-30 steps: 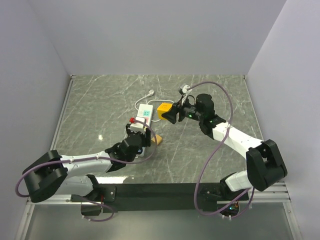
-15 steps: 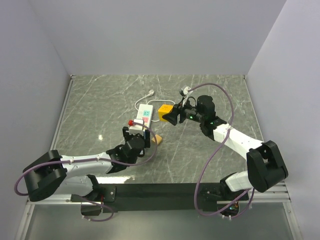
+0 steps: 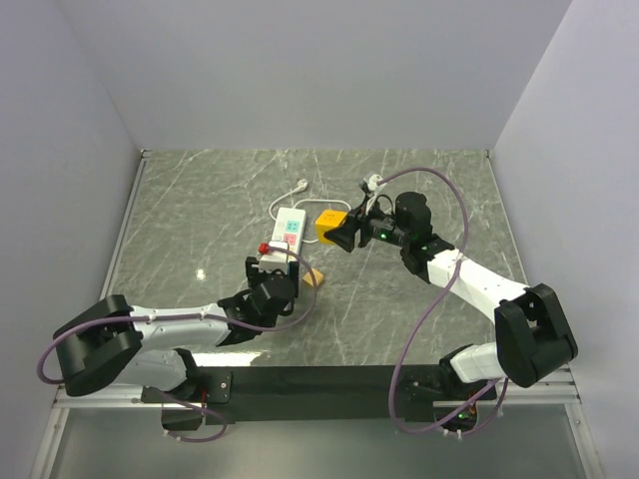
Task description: Insert the plug
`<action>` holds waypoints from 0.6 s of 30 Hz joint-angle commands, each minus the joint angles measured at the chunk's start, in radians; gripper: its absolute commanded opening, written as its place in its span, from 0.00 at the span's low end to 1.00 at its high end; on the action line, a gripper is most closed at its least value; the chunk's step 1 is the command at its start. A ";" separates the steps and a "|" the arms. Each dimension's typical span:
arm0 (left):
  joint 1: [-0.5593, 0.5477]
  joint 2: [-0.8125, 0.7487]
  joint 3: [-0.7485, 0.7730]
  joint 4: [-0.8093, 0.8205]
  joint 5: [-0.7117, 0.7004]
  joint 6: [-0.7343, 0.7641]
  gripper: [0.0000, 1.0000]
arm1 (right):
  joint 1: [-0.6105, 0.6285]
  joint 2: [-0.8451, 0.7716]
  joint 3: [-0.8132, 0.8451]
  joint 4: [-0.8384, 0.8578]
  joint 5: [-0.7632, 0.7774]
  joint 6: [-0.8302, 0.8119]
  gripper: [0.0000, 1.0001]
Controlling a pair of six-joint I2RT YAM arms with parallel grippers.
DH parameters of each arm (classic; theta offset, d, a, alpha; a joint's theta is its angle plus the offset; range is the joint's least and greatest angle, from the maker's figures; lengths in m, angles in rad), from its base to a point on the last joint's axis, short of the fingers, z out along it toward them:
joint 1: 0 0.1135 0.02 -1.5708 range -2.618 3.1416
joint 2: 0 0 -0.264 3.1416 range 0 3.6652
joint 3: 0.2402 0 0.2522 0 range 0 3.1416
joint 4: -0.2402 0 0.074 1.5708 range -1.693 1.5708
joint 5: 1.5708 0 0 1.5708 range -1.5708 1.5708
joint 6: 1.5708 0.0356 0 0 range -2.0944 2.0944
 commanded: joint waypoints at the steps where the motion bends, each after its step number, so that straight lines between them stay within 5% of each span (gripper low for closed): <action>1: -0.006 0.038 0.046 0.003 -0.005 -0.003 0.68 | -0.007 -0.042 0.002 0.072 -0.012 0.008 0.00; 6: -0.006 0.064 0.029 0.021 0.027 0.023 0.23 | -0.006 -0.030 0.035 -0.004 -0.007 -0.030 0.00; 10: -0.008 0.028 -0.042 0.136 0.139 0.123 0.02 | 0.005 -0.044 0.041 -0.075 0.045 -0.059 0.00; 18: -0.006 -0.133 -0.207 0.372 0.556 0.263 0.01 | 0.059 -0.137 0.043 -0.263 0.221 -0.084 0.00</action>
